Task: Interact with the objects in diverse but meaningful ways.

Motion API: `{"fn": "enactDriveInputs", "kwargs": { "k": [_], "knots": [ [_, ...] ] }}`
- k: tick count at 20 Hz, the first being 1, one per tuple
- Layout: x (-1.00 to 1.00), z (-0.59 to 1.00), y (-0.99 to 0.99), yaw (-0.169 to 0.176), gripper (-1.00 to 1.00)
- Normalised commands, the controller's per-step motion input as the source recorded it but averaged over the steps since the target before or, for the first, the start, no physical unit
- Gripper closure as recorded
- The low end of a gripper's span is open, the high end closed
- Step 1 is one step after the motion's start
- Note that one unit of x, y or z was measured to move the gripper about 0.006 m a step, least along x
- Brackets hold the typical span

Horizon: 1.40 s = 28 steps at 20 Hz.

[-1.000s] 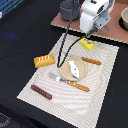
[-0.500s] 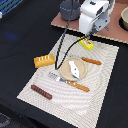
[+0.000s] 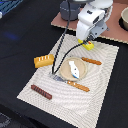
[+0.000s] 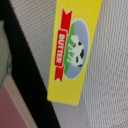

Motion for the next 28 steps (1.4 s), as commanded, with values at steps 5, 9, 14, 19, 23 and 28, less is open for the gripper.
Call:
{"fn": "enactDriveInputs", "kwargs": {
  "k": [5,9,14,19,23,28],
  "knots": [
    [-0.04,-0.29,-0.03,-0.025,-1.0],
    [-0.03,-0.38,0.0,0.0,-1.0],
    [-0.07,-0.37,0.0,0.0,-1.0],
    [-0.12,-0.36,0.0,0.0,1.0],
    [-0.13,-0.37,0.0,0.0,1.0],
    [-0.11,-0.33,0.0,0.0,1.0]
  ]
}}
